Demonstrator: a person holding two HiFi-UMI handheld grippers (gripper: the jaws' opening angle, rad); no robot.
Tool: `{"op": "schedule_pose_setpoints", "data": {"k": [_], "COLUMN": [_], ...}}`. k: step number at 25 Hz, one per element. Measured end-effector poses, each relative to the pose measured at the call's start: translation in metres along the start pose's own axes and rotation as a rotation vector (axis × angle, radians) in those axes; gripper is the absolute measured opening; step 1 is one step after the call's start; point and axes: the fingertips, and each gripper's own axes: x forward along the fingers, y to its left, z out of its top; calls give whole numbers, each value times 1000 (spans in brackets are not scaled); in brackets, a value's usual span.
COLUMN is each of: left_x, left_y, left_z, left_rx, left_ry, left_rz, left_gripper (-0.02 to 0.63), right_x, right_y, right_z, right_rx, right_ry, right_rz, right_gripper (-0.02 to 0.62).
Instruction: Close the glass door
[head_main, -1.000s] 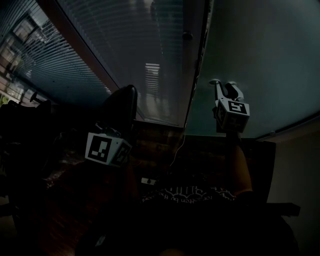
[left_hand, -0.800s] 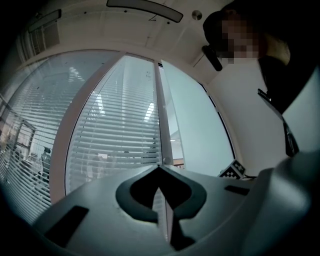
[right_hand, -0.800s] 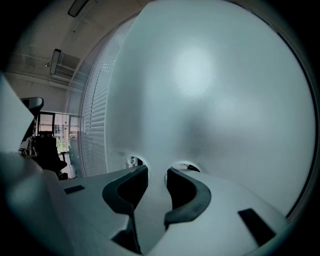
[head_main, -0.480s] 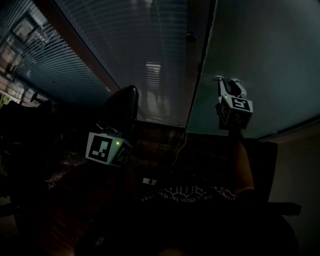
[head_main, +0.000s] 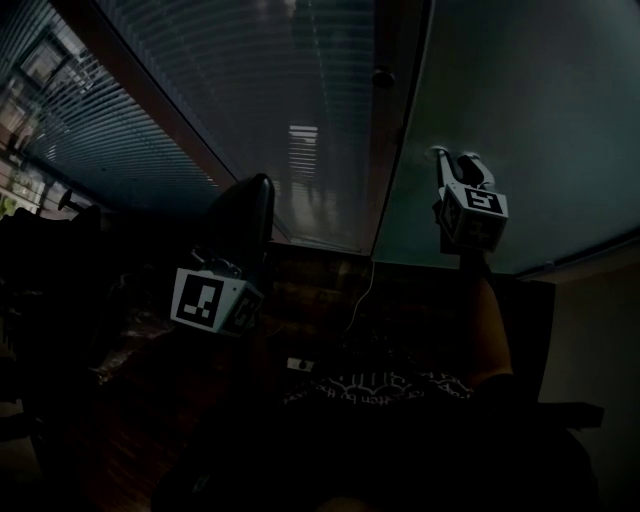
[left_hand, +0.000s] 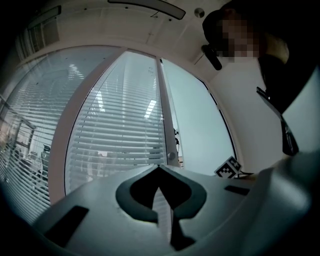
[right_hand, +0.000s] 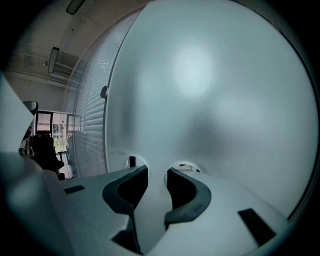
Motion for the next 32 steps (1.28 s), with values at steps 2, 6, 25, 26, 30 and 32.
{"op": "schedule_pose_setpoints", "data": {"k": [2,6,25,26,30,32], "left_x": [0,-1,7,7,7,6], "left_y": [3,6,9,10,13,13], "left_z": [-1,-2,-7,-7,-8,-9], "left_rx": [-2,-1,-2,-2,2,5], "left_ry": [2,0,6,7,4,0], "left_rz": [3,6,4,6,14,19], "left_gripper": [2,2,2,2,2,2], "right_x": [4,8,23,24,26,27], "right_y": [-1,-4,-15,-16,-19,-19], "right_z": [1,2,3,4,3,1], "right_rx": [0,1,6,5,8,8], "right_ry": [1,2,6,6,4,1], "right_rz": [-1,-9,-28,-28,-30,-28], "right_gripper": [120,120,120,120,120,120]}}
